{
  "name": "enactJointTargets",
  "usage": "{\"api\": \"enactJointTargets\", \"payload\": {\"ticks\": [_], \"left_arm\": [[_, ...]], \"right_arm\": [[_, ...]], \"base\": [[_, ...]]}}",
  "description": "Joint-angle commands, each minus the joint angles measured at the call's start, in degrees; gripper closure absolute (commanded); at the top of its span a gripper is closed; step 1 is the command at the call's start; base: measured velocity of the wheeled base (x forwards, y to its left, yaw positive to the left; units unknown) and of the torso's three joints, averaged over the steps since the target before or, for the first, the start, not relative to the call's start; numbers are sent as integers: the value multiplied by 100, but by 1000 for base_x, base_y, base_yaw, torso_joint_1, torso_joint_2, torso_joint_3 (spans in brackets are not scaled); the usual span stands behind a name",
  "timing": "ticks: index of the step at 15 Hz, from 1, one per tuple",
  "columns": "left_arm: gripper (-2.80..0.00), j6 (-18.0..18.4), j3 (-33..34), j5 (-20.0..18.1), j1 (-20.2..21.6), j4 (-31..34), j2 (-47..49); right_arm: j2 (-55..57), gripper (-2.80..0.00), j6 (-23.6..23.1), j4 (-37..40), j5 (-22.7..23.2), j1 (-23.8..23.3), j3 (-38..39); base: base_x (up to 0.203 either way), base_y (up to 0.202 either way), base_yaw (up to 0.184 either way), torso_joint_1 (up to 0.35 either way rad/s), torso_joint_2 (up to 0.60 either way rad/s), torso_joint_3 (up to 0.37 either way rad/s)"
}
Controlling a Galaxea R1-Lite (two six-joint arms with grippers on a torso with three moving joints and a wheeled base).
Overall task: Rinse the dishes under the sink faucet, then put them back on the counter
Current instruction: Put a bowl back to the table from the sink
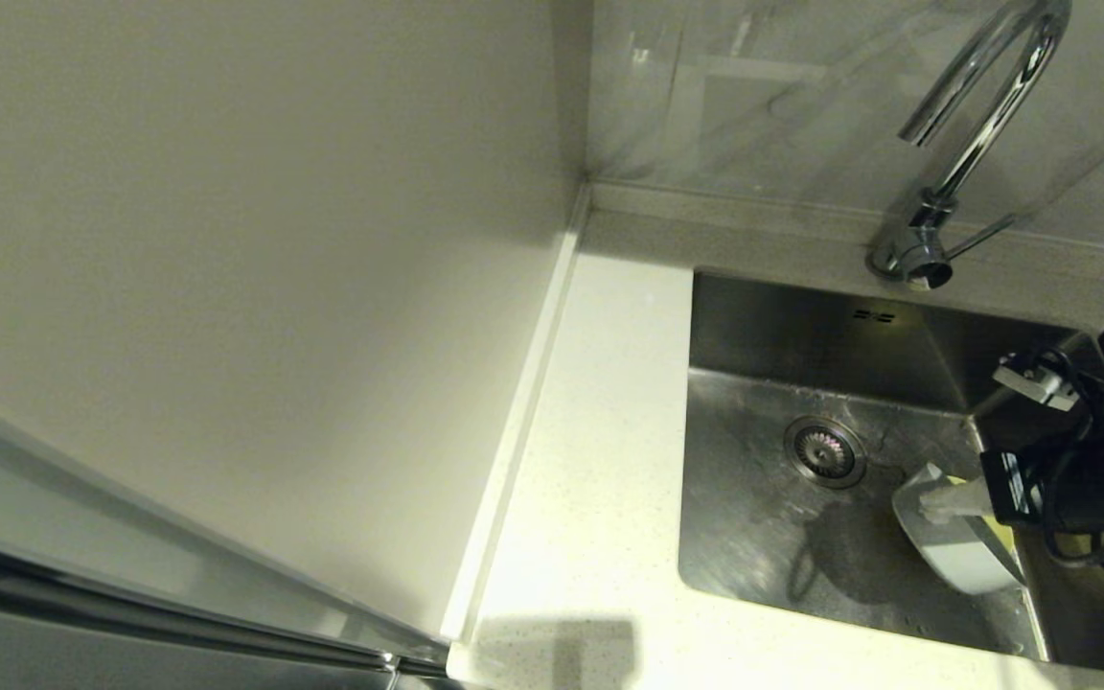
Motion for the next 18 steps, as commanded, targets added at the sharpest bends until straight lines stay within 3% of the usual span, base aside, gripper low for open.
{"api": "enactJointTargets", "payload": {"ticks": [1, 5, 9, 11, 13, 15, 18], "left_arm": [[0, -4, 18, 0, 1, -2, 0], [0, -4, 18, 0, 1, -2, 0], [0, -4, 18, 0, 1, -2, 0], [0, -4, 18, 0, 1, -2, 0], [0, -4, 9, 0, 1, -2, 0], [0, -4, 18, 0, 1, -2, 0], [0, -4, 18, 0, 1, -2, 0]], "right_arm": [[-221, 0, 1547, 31, 961, 224, -494], [-107, 0, 4724, 14, 2139, 317, -1918], [181, 0, 7947, 20, 2926, 176, -3223], [316, 0, 9046, 32, 3586, -130, -3389], [410, 0, 9443, 99, 3844, -242, -2917], [429, 0, 9518, 196, 4020, -265, -2501], [478, 0, 9557, 216, 4248, -430, -3366]], "base": [[0, 0, 0, 0, 0, 0], [0, 0, 0, 0, 0, 0], [0, 0, 0, 0, 0, 0], [0, 0, 0, 0, 0, 0], [0, 0, 0, 0, 0, 0], [0, 0, 0, 0, 0, 0], [0, 0, 0, 0, 0, 0]]}}
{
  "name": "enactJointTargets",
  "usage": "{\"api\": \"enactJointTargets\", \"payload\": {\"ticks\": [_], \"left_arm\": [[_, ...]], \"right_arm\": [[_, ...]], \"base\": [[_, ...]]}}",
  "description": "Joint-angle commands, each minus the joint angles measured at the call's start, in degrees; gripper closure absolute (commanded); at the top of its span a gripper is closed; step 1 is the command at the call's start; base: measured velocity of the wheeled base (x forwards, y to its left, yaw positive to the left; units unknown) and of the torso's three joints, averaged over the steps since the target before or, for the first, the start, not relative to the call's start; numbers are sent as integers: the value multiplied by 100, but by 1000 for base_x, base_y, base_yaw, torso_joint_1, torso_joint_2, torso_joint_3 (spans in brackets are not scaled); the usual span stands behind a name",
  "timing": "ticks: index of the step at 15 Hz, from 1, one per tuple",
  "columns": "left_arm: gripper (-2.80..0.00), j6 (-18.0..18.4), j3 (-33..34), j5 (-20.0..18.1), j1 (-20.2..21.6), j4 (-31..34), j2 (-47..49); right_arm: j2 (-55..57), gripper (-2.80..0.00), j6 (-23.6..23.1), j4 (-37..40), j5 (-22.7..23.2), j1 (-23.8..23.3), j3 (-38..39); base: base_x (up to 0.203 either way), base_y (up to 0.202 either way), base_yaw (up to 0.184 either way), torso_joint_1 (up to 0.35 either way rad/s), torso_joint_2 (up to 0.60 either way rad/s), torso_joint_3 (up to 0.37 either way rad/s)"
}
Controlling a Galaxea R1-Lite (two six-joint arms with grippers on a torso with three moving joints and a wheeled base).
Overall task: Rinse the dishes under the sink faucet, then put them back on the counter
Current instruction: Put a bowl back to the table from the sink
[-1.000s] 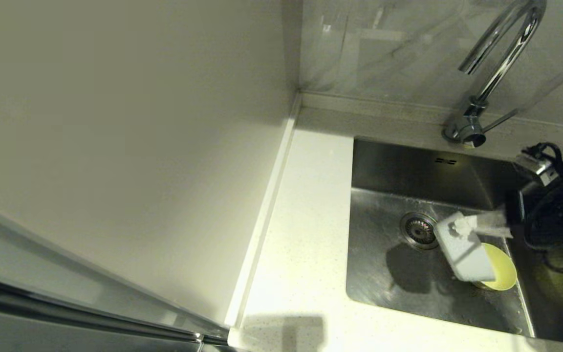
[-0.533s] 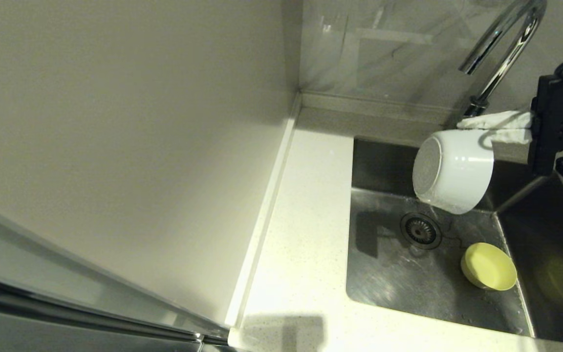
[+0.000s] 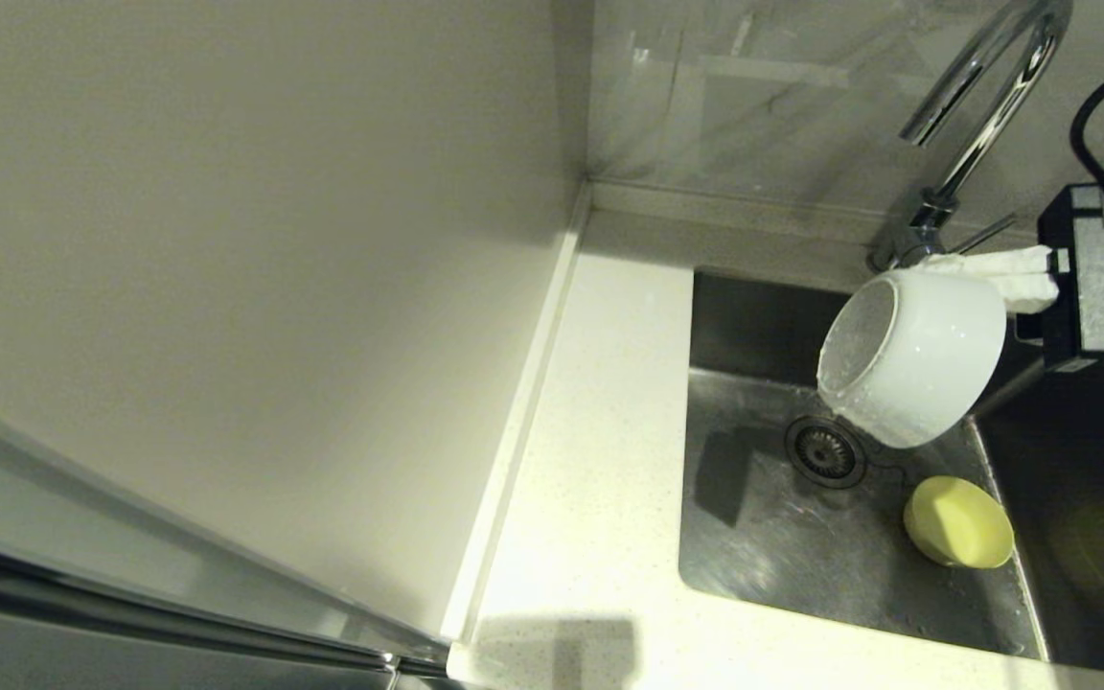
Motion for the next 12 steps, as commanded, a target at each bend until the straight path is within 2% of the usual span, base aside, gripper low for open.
{"api": "enactJointTargets", "payload": {"ticks": [1, 3, 5, 6, 8, 9, 10, 12], "left_arm": [[0, 0, 18, 0, 1, -2, 0], [0, 0, 18, 0, 1, -2, 0], [0, 0, 18, 0, 1, -2, 0], [0, 0, 16, 0, 1, -2, 0], [0, 0, 18, 0, 1, -2, 0], [0, 0, 18, 0, 1, -2, 0], [0, 0, 18, 0, 1, -2, 0], [0, 0, 18, 0, 1, -2, 0]], "right_arm": [[99, 0, 67, 16, 183, -164, -699], [127, 0, -70, -9, 234, -227, -500], [89, 0, -765, -52, 269, -354, 218], [45, 0, -1368, -70, 279, -448, 291], [-70, 0, -3480, -67, 283, -732, 97], [-148, 0, -4846, -45, 269, -958, 81], [-220, 0, -6276, -29, 217, -1198, 123], [-311, 0, -9573, 8, -244, -1722, 346]], "base": [[0, 0, 0, 0, 0, 0], [0, 0, 0, 0, 0, 0], [0, 0, 0, 0, 0, 0], [0, 0, 0, 0, 0, 0], [0, 0, 0, 0, 0, 0], [0, 0, 0, 0, 0, 0], [0, 0, 0, 0, 0, 0], [0, 0, 0, 0, 0, 0]]}}
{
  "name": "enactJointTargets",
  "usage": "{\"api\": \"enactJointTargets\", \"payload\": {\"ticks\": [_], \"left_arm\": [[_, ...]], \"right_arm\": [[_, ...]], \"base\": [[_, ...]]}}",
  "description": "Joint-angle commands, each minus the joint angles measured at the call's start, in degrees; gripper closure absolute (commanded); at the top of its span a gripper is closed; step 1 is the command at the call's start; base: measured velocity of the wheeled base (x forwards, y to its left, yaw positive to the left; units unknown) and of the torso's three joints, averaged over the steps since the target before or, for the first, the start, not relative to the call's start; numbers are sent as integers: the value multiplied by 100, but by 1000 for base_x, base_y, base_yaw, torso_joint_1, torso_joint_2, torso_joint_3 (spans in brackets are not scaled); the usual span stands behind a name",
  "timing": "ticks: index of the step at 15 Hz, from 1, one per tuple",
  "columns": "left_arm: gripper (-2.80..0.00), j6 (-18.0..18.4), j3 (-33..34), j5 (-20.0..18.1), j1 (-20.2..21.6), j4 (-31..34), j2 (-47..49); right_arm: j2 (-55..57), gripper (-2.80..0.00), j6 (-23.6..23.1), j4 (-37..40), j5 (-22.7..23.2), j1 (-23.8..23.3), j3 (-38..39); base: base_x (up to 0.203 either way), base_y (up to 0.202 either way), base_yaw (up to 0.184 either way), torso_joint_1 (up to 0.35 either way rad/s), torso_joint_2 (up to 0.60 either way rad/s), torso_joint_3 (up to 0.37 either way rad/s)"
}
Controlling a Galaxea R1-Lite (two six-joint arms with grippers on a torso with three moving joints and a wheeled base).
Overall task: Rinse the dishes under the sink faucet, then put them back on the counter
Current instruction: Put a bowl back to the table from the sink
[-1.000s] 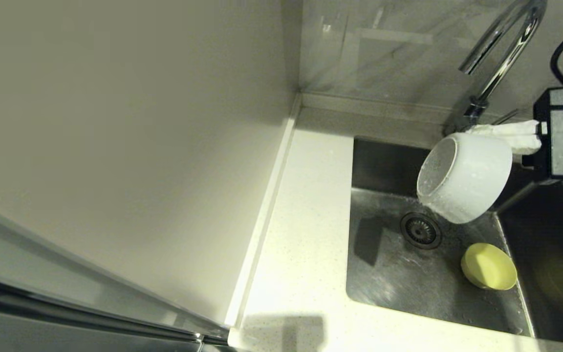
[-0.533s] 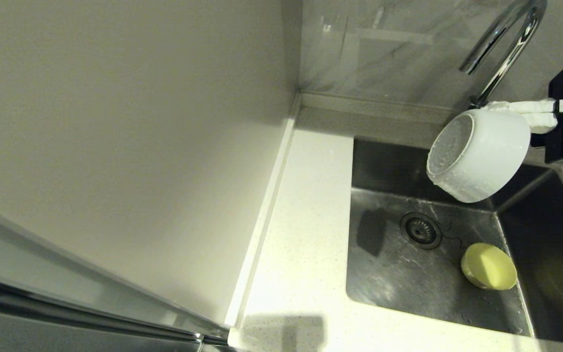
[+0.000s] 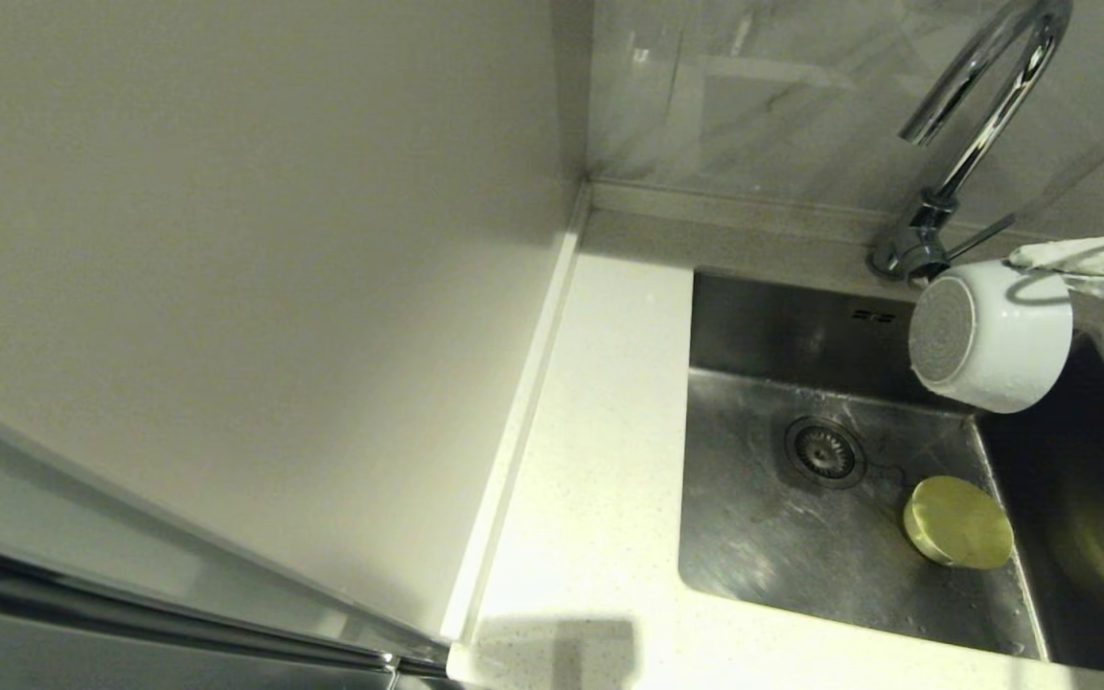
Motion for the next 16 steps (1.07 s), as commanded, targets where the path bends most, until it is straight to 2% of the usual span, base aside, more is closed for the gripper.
{"api": "enactJointTargets", "payload": {"ticks": [1, 2, 3, 4, 5, 6, 9, 13, 16], "left_arm": [[0, -1, 18, 2, 1, -2, 0], [0, -1, 18, 2, 1, -2, 0], [0, -1, 17, 2, 1, -2, 0], [0, -1, 18, 2, 1, -2, 0], [0, -1, 18, 2, 1, -2, 0], [0, -1, 18, 2, 1, -2, 0], [0, -1, 18, 2, 1, -2, 0], [0, -1, 18, 2, 1, -2, 0], [0, -1, 9, 2, 1, -2, 0]], "right_arm": [[-141, 0, -5200, 67, -708, -663, 270], [-147, 0, -6367, 131, -1485, -939, 382], [-154, 0, -7146, 183, -2494, -1160, 467], [-164, 0, -7541, 214, -3345, -1330, 524], [-169, 0, -7928, 232, -3831, -1496, 549], [-152, 0, -8274, 238, -4044, -1682, 538], [-158, 0, -8978, 248, -4143, -2285, 532], [-94, 0, -9088, 265, -4174, -2459, 607], [-72, 0, -9322, 265, -4338, -2483, 988]], "base": [[0, 0, 0, 0, 0, 0], [0, 0, 0, 0, 0, 0], [0, 0, 0, 0, 0, 0], [0, 0, 0, 0, 0, 0], [0, 0, 0, 0, 0, 0], [0, 0, 0, 0, 0, 0], [0, 0, 0, 0, 0, 0], [0, 0, 0, 0, 0, 0], [0, 0, 0, 0, 0, 0]]}}
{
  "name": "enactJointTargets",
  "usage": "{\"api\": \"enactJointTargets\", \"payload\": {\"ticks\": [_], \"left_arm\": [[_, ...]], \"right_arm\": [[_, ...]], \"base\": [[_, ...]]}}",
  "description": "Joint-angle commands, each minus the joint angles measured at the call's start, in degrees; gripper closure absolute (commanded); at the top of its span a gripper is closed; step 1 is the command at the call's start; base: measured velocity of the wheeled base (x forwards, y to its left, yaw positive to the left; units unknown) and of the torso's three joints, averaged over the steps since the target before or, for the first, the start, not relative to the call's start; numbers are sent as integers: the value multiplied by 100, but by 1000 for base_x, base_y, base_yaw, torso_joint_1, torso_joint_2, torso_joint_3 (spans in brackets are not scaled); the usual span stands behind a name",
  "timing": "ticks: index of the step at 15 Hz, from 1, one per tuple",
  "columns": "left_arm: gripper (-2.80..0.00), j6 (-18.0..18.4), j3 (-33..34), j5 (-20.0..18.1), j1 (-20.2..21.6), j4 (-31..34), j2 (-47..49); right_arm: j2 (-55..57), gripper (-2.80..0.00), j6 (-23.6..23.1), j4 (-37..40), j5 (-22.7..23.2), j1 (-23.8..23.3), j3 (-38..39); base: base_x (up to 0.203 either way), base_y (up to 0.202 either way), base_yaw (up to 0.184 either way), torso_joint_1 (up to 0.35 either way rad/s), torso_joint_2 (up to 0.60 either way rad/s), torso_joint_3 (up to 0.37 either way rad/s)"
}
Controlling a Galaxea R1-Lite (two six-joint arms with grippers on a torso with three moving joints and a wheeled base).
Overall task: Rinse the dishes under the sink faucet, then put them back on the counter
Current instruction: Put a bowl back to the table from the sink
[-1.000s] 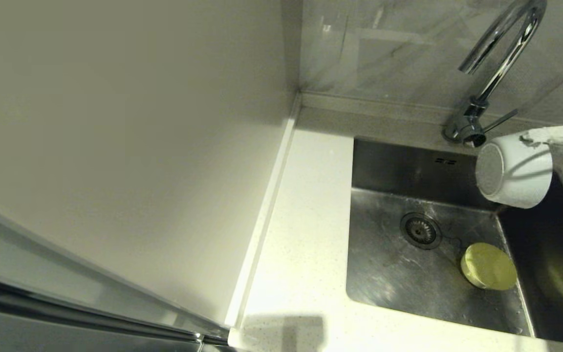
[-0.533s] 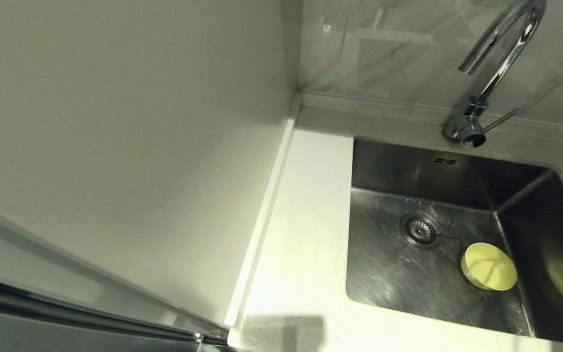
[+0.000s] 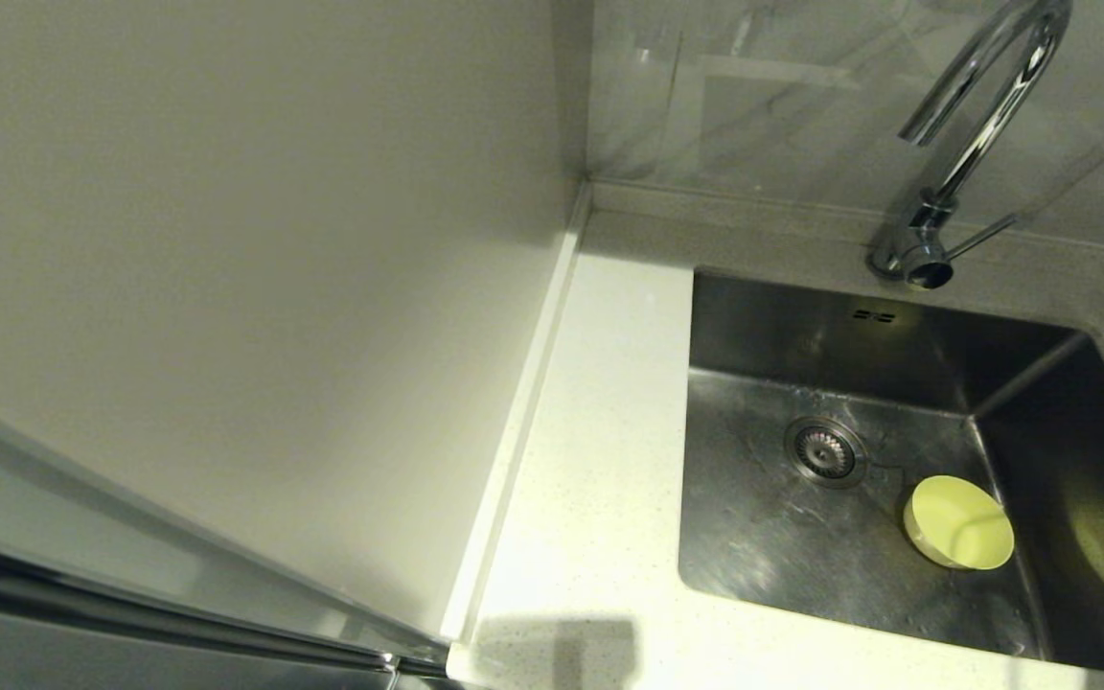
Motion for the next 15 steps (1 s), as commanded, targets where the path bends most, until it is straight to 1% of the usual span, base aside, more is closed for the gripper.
{"api": "enactJointTargets", "payload": {"ticks": [1, 5, 7, 9, 10, 14, 15], "left_arm": [[0, -2, 9, 0, 1, -2, 0], [0, -2, 17, 0, 1, -2, 0], [0, -2, 18, 0, 1, -2, 0], [0, -2, 18, 0, 1, -2, 0], [0, -2, 18, 0, 1, -2, 0], [0, -2, 18, 0, 1, -2, 0], [0, -2, 18, 0, 1, -2, 0]], "right_arm": [[48, 0, -136, -1, -134, -38, 363], [499, 0, -174, -69, -548, -22, 509], [779, 0, -170, -228, -590, 20, 452], [1108, 0, -163, -665, -632, 60, 361], [1235, 0, -153, -752, -670, 91, 270], [1513, 0, -140, -787, -702, 124, -31], [1573, 0, -133, -787, -770, 124, -87]], "base": [[0, 0, 0, 0, 0, 0], [0, 0, 0, 0, 0, 0], [0, 0, 0, 0, 0, 0], [0, 0, 0, 0, 0, 0], [0, 0, 0, 0, 0, 0], [0, 0, 0, 0, 0, 0], [0, 0, 0, 0, 0, 0]]}}
